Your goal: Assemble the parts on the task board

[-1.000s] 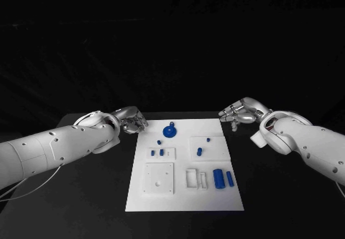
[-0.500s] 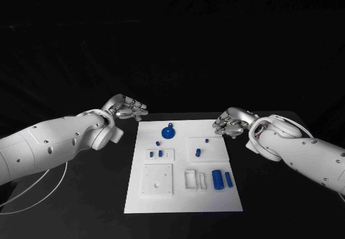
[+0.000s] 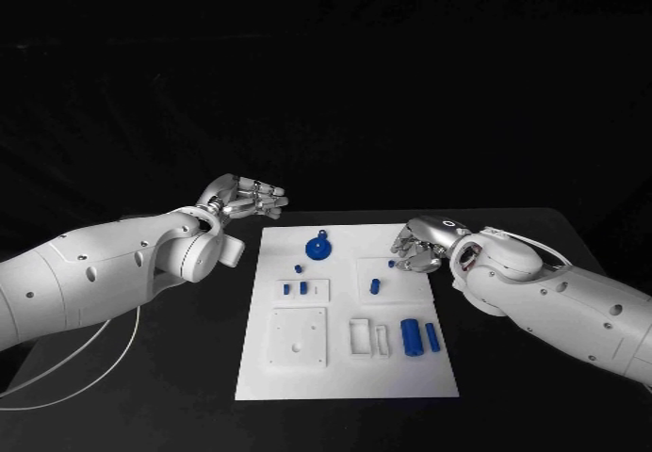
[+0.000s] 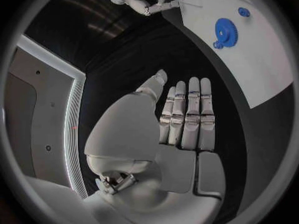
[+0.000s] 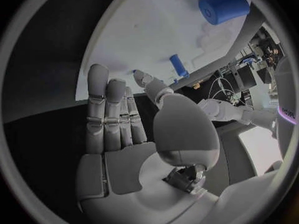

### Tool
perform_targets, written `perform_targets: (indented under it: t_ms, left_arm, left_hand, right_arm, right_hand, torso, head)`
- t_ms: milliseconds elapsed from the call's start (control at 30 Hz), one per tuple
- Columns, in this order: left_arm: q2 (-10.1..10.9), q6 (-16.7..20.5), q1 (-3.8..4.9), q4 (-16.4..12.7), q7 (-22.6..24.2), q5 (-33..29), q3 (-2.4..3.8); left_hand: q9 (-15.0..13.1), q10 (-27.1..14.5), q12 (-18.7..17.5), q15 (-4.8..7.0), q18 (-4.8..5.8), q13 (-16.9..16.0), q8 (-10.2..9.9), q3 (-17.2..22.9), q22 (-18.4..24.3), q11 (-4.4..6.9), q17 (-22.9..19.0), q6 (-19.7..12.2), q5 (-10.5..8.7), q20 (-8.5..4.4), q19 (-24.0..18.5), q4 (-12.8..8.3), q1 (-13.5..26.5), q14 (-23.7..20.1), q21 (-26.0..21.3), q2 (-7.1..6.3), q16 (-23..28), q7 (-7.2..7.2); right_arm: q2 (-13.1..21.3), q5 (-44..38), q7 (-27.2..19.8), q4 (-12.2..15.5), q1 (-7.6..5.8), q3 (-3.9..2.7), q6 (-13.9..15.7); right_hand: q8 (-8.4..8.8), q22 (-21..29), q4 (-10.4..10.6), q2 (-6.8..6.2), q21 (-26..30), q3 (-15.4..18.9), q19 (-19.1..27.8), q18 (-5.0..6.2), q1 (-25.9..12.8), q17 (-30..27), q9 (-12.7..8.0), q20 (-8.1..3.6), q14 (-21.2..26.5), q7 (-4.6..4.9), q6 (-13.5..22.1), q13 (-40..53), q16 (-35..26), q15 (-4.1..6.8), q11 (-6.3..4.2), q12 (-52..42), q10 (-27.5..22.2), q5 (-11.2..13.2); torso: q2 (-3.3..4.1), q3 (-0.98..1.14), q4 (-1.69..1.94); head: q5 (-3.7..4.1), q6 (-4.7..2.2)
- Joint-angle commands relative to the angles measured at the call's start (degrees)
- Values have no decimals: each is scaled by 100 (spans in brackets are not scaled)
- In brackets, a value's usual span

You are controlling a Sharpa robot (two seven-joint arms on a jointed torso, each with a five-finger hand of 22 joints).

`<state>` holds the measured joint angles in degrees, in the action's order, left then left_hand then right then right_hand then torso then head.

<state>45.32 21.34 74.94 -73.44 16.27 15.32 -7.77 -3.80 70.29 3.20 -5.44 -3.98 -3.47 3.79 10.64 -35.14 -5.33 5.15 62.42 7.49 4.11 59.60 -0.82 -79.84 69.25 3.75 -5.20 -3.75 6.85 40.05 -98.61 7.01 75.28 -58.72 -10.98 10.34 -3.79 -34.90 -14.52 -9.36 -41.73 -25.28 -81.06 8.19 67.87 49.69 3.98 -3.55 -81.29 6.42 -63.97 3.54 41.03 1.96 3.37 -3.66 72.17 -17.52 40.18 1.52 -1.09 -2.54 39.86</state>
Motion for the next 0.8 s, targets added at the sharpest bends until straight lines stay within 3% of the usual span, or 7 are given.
perform_targets:
  t_ms: [33, 333, 467, 800]
  left_arm:
    - [-2, -34, 14, -35, 193, -225, 7]
    - [-21, -25, 14, -17, 186, -243, 7]
    - [-31, -26, 14, 11, 173, -248, 7]
    - [-50, -52, 14, 41, 166, -259, 7]
  left_hand:
    - [6, -39, 19, -28, -40, 5, -16, -45, 343, -11, -92, -42, -3, 73, 36, -17, -44, -92, 12, 28, 12, 19]
    - [8, -53, 21, -34, -33, 4, -18, -77, 960, -20, -95, -59, -2, 60, 183, -45, -54, -79, 26, 54, 30, 33]
    - [8, -64, 15, -33, -31, 7, -19, -82, 1096, -28, -97, -64, 2, 62, 209, -52, -55, -87, 33, 55, 25, 43]
    - [8, -64, 13, -33, -31, 7, -19, -83, 1165, -29, -96, -63, 1, 61, 225, -52, -55, -85, 37, 59, 25, 43]
  right_arm:
    - [-21, -412, 226, 59, 3, 29, -80]
    - [-45, -474, 218, 125, 4, 71, -94]
    - [-57, -480, 180, 150, 4, 86, -45]
    - [-159, -567, 224, 90, 5, 210, 23]
  right_hand:
    - [16, -53, 37, -65, 48, -24, -19, 141, 17, -10, 3, 43, -40, -3, 25, 3, 25, -11, 0, 25, -31, -28]
    - [16, -230, 40, -86, 142, -78, -52, 137, 40, -7, 5, 31, -46, -15, -17, 4, 45, 0, -17, 24, 26, -72]
    - [13, -302, 7, -69, 159, -152, -73, 128, 69, 1, 11, 19, -56, -31, -70, 6, 57, 9, -48, 22, 139, -84]
    - [15, -480, 17, -5, 200, -454, -99, 106, 40, 31, 7, -12, -68, -67, -232, 7, 78, 44, -79, 22, 205, 121]
  torso:
    - [0, 4, -3]
    - [-5, 10, -9]
    - [-2, 10, -11]
    - [-3, 9, -6]
  head:
    - [-12, 13]
    - [-34, 22]
    - [-76, 29]
    - [-68, 23]
